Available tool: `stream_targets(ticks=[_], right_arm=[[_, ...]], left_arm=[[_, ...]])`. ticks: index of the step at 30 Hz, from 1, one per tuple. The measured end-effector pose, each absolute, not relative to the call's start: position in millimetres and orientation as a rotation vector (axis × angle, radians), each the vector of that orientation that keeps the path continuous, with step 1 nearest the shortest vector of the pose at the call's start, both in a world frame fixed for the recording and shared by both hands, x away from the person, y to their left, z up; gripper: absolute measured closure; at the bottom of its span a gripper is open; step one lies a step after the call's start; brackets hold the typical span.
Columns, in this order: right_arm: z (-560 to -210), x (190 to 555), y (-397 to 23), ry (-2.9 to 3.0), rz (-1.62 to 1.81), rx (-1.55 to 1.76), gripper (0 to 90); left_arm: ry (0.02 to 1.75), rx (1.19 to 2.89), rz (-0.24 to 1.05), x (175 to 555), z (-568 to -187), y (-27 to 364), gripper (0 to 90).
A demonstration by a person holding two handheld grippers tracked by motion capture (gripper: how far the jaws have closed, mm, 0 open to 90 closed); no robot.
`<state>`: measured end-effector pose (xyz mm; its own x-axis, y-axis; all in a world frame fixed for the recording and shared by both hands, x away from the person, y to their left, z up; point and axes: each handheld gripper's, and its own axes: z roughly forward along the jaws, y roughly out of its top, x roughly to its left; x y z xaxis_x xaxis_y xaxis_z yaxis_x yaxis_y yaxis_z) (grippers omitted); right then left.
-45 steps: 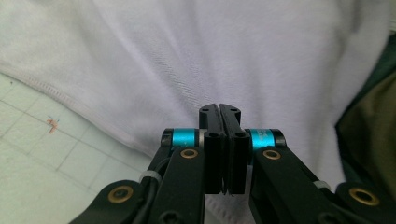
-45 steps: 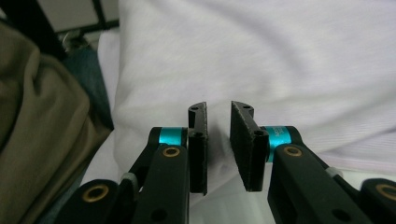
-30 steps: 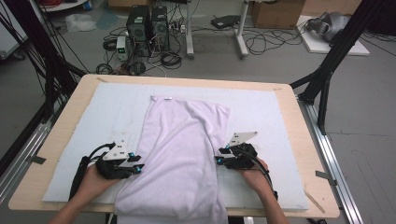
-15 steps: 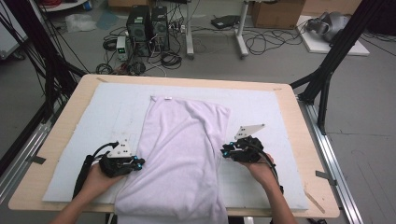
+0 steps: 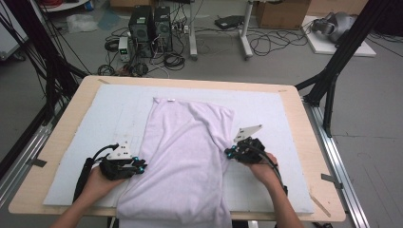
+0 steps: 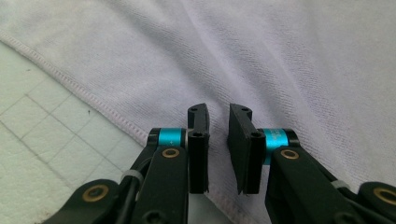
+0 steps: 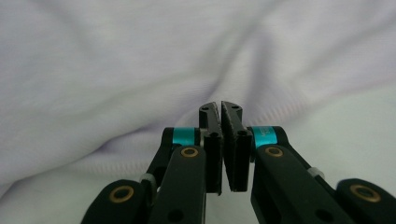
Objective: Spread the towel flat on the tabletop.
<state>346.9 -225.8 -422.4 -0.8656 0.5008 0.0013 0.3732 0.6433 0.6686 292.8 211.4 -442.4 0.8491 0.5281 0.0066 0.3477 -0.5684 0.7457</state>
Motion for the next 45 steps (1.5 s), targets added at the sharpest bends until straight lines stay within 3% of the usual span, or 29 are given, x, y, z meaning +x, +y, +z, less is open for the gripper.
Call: stream_targets(ticks=[3,6,12,13,18,23,25,27,30,40,42,43,45], right_arm=[[-399,356,-250,2.547,0.998,0.814,85.7],[-390,352,-255,2.515,1.035,0.812,76.3],[-408,327,-245,2.608,1.125,0.746,64.1],[-413,321,-244,2.617,1.152,0.74,63.7],[-433,298,-232,2.684,1.168,0.663,63.4],[-437,291,-232,2.688,1.173,0.675,62.5],[-435,285,-236,2.674,1.206,0.662,62.7],[-432,276,-239,2.661,1.221,0.655,62.8],[-429,259,-245,2.643,1.257,0.637,64.4],[-441,237,-228,2.775,1.191,0.478,66.9],[-444,240,-228,2.776,1.186,0.479,75.1],[-444,242,-229,2.78,1.191,0.485,84.1],[-444,243,-230,2.803,1.209,0.491,88.3]], left_arm=[[0.632,2.231,0.307,293,-441,212,76.1],[0.653,2.222,0.311,293,-440,215,65.1],[0.657,2.245,0.318,289,-441,221,54.8],[0.65,2.247,0.315,289,-441,223,56.2],[0.651,2.263,0.341,292,-439,227,84.5],[0.699,2.24,0.381,289,-437,234,85.5],[0.696,2.228,0.378,287,-436,237,84.0],[0.699,2.22,0.379,283,-433,237,72.3],[0.669,2.206,0.368,277,-430,236,65.5],[0.658,2.226,0.354,276,-437,231,62.2],[0.651,2.239,0.346,276,-439,229,62.1],[0.65,2.24,0.344,276,-442,228,62.1],[0.656,2.23,0.333,276,-442,229,62.1]])
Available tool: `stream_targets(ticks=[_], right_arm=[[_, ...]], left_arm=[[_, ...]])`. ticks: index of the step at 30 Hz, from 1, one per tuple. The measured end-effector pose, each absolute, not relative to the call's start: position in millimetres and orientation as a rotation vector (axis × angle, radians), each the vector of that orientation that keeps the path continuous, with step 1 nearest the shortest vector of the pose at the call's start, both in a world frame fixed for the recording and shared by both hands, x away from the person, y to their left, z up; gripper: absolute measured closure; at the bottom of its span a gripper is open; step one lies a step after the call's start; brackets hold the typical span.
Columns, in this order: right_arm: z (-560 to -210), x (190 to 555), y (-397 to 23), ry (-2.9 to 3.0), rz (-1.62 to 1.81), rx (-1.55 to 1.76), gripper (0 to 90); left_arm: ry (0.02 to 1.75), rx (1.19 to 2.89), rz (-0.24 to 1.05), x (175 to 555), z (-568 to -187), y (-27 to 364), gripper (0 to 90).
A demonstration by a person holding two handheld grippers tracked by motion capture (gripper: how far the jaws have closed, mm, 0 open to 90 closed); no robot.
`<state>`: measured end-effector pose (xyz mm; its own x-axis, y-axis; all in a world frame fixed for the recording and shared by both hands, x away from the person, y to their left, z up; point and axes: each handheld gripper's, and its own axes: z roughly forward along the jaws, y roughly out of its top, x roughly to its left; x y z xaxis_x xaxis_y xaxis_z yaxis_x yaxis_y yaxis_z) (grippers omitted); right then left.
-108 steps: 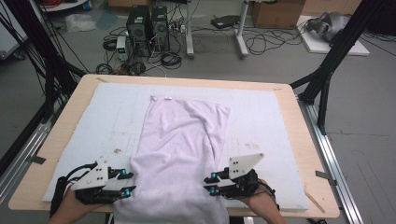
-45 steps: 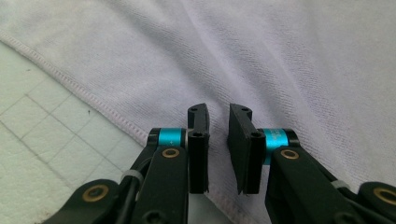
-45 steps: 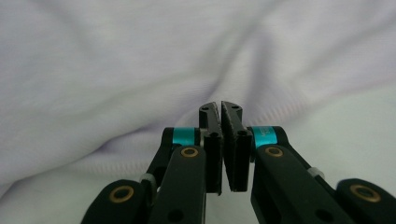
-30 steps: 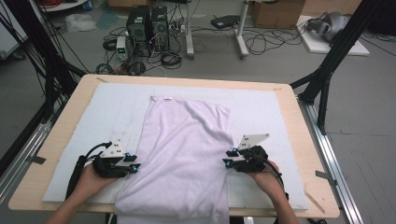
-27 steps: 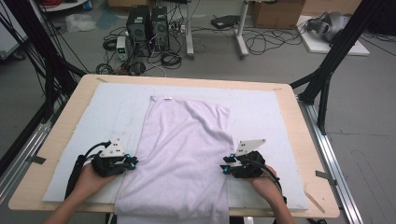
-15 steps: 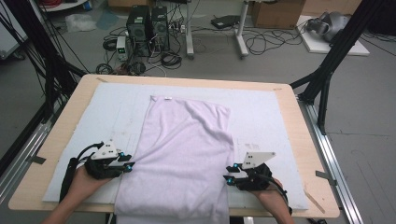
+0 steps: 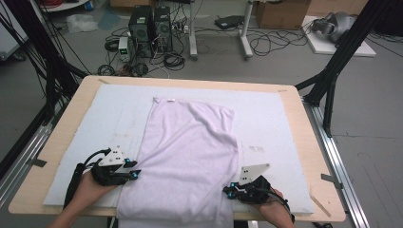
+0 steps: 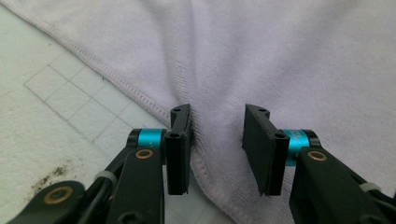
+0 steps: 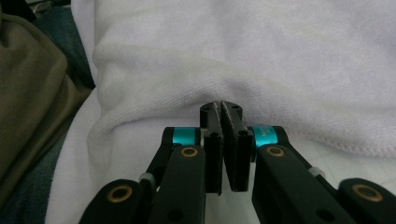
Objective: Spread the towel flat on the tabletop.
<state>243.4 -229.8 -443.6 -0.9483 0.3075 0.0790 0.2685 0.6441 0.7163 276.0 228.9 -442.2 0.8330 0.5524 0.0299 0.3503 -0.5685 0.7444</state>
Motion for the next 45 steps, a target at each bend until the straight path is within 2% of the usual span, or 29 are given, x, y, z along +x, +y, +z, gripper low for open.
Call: stream_targets(ticks=[9,15,17,19,21,23,26,33,36,37,38,39,42,45], right_arm=[[-416,221,-265,2.826,1.217,0.481,87.1],[-413,231,-253,2.762,1.256,0.469,65.7],[-418,236,-243,2.778,1.25,0.46,63.9],[-425,243,-231,2.783,1.226,0.442,59.7],[-431,251,-220,2.803,1.218,0.435,60.7],[-439,256,-210,2.844,1.169,0.411,68.5],[-443,257,-207,2.855,1.215,0.413,86.8],[-437,242,-207,2.897,1.219,0.288,89.3],[-429,229,-212,2.892,1.306,0.257,88.1],[-425,228,-215,2.884,1.34,0.271,84.2],[-424,230,-217,2.875,1.355,0.285,77.0],[-422,232,-219,2.861,1.362,0.323,74.7],[-424,241,-219,2.83,1.329,0.372,68.7],[-429,250,-214,2.816,1.304,0.415,63.9]], left_arm=[[0.629,2.21,0.324,266,-435,234,60.0],[0.592,2.223,0.272,259,-436,233,55.0],[0.587,2.245,0.257,258,-440,232,55.3],[0.576,2.243,0.266,257,-442,234,59.8],[0.585,2.245,0.279,257,-441,235,73.1],[0.587,2.253,0.28,258,-440,237,84.8],[0.595,2.255,0.299,255,-439,237,86.9],[0.598,2.238,0.313,243,-431,244,87.3],[0.59,2.229,0.294,235,-428,249,86.4],[0.591,2.223,0.295,235,-428,249,81.7],[0.61,2.217,0.296,237,-427,250,71.5],[0.614,2.209,0.285,239,-427,250,62.6],[0.633,2.183,0.295,252,-424,246,60.2],[0.691,2.183,0.31,271,-426,238,62.2]])
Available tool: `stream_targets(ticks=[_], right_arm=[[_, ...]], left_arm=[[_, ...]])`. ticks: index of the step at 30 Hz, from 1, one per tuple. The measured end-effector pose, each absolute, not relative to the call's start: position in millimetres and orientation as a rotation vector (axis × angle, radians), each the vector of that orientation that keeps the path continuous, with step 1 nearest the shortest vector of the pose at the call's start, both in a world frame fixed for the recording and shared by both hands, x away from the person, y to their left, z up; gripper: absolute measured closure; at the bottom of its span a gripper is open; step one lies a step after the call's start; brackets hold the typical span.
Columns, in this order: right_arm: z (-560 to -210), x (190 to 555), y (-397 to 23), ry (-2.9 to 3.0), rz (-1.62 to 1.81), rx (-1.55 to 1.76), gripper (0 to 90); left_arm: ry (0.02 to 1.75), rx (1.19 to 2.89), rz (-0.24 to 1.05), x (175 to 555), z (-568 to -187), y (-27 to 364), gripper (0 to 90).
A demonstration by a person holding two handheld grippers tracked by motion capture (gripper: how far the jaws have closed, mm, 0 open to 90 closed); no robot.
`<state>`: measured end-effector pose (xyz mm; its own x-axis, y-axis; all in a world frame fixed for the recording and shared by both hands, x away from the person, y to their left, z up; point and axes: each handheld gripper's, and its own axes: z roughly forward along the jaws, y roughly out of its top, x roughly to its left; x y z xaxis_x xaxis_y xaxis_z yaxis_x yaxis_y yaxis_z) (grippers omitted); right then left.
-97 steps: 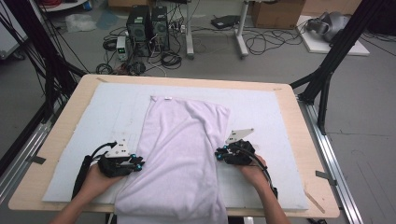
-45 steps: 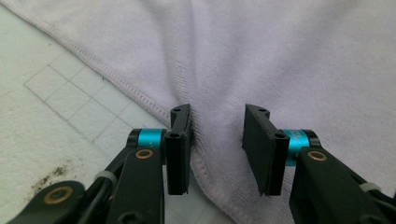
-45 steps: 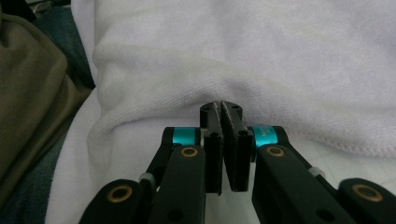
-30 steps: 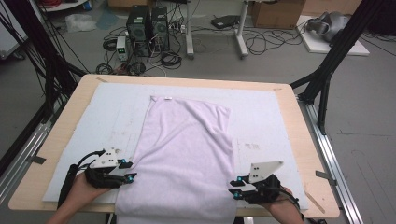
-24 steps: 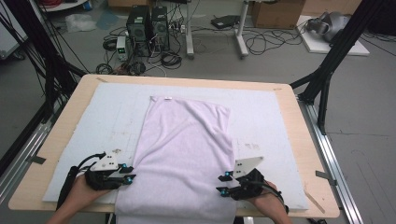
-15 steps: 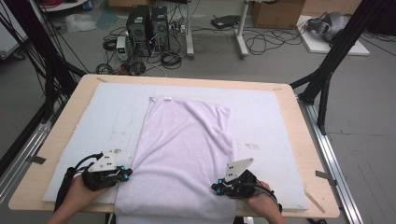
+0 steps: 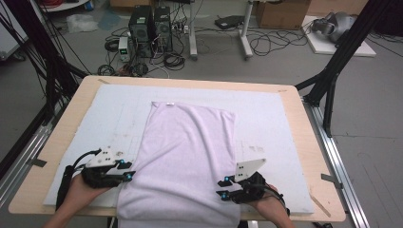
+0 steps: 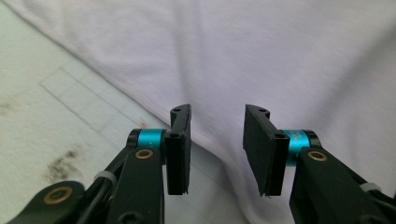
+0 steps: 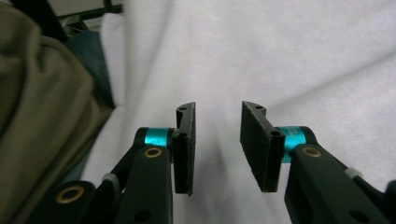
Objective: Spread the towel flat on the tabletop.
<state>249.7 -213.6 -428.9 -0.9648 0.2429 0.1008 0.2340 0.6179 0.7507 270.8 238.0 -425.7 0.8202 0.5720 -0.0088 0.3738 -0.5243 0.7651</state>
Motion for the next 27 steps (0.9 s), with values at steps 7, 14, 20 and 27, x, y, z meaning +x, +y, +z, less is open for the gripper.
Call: stream_targets(ticks=[7,14,20,27], right_arm=[[-433,280,-219,2.706,1.204,0.598,59.3],[-434,310,-230,2.625,1.128,0.756,54.2],[-442,326,-234,2.576,1.107,0.869,53.6],[-441,333,-230,2.591,1.086,0.843,77.6]], left_arm=[[0.754,2.231,0.295,300,-438,221,85.4],[0.811,2.195,0.418,296,-430,239,83.5],[0.727,2.185,0.352,294,-428,236,54.9],[0.837,2.142,0.363,328,-429,220,59.2]])
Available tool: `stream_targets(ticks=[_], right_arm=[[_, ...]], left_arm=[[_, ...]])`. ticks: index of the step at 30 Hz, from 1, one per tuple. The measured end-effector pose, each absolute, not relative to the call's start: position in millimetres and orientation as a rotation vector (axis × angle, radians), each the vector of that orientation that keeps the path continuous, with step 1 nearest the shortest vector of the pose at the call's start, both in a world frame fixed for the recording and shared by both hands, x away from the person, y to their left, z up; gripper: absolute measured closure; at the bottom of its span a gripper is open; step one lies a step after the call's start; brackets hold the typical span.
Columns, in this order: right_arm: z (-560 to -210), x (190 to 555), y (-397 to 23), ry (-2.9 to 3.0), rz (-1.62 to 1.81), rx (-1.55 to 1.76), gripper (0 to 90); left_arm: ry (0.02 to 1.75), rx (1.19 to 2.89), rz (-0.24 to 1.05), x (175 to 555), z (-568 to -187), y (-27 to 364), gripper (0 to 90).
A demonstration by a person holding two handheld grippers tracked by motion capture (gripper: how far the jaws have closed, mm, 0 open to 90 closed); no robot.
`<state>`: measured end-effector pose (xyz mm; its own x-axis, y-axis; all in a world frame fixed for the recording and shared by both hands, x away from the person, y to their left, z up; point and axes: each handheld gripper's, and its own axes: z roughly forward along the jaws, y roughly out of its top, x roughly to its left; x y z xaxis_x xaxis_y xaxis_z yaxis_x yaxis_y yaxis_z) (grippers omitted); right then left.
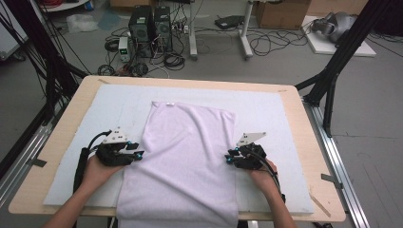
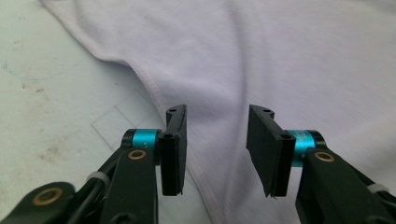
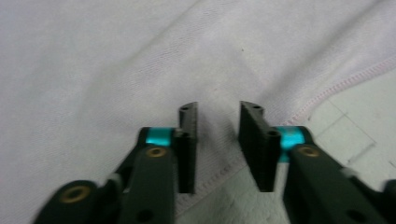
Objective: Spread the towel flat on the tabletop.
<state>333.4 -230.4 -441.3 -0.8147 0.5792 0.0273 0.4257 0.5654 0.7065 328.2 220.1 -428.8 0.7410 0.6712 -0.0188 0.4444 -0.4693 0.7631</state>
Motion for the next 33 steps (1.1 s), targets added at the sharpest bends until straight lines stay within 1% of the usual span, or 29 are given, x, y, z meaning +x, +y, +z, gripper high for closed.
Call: stream_targets(ticks=[1,2,4,5,7,9,12,15,16,17,21,25,27,31,33], right_arm=[[-441,334,-230,2.61,1.086,0.823,84.8],[-439,336,-229,2.619,1.06,0.802,86.7],[-436,340,-227,2.631,1.026,0.795,87.4],[-434,344,-226,2.62,0.992,0.796,87.6],[-429,352,-228,2.594,0.981,0.815,87.9],[-426,360,-229,2.566,0.964,0.828,87.9],[-422,376,-231,2.534,0.945,0.859,87.8],[-425,385,-230,2.539,0.907,0.861,85.4],[-426,385,-230,2.536,0.91,0.876,80.9],[-425,383,-230,2.529,0.922,0.877,76.7],[-411,366,-239,2.481,1.022,0.866,65.9],[-403,336,-241,2.498,1.139,0.77,58.9],[-407,317,-237,2.534,1.167,0.691,56.6],[-419,291,-233,2.58,1.212,0.629,51.9],[-425,280,-232,2.599,1.236,0.597,50.9]], left_arm=[[0.868,2.153,0.357,334,-431,218,62.2],[0.894,2.172,0.341,340,-434,215,66.1],[0.899,2.196,0.35,344,-438,214,84.9],[0.904,2.19,0.361,344,-438,214,89.0],[0.923,2.19,0.435,345,-438,214,89.7],[0.96,2.155,0.485,348,-437,217,89.8],[1.016,2.114,0.513,357,-437,223,89.9],[1.024,2.085,0.5,360,-436,228,89.6],[1.021,2.08,0.489,358,-433,230,89.0],[1.012,2.075,0.484,356,-431,231,85.6],[0.89,2.079,0.472,337,-420,235,75.9],[0.745,2.122,0.423,311,-419,235,67.3],[0.708,2.131,0.394,300,-423,234,61.9],[0.613,2.16,0.32,278,-429,234,54.5],[0.557,2.18,0.283,268,-432,235,53.6]])
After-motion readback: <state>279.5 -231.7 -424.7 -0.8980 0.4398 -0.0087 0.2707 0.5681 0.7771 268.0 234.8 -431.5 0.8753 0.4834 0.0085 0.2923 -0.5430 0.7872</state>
